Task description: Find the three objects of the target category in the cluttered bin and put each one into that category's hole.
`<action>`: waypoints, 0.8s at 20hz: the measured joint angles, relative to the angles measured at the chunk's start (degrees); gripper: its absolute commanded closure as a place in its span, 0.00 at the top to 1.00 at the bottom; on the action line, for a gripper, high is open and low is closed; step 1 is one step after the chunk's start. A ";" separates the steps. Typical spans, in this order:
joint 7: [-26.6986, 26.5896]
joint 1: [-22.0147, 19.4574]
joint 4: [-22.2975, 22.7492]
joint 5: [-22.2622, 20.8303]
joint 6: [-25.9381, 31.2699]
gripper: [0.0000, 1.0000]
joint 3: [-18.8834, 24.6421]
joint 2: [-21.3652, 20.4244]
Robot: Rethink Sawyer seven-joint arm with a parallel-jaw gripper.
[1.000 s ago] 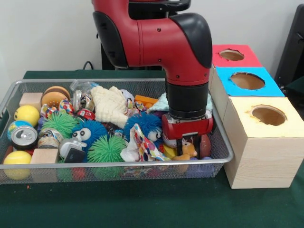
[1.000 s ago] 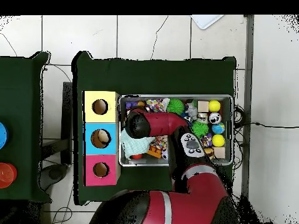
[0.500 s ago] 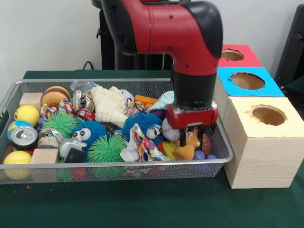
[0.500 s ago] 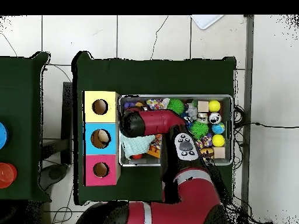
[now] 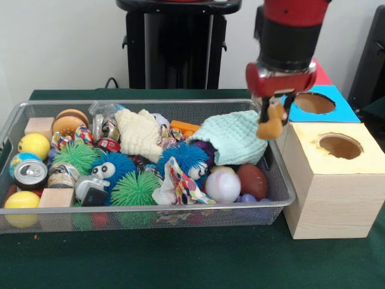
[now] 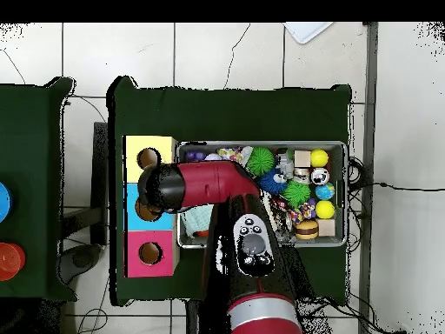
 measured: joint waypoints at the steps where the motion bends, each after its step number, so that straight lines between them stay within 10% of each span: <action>1: 0.00 0.37 0.44 0.39 -0.13 0.00 -0.03 -0.67; 16: 0.04 1.29 11.77 4.72 -16.26 0.00 -0.74 -3.71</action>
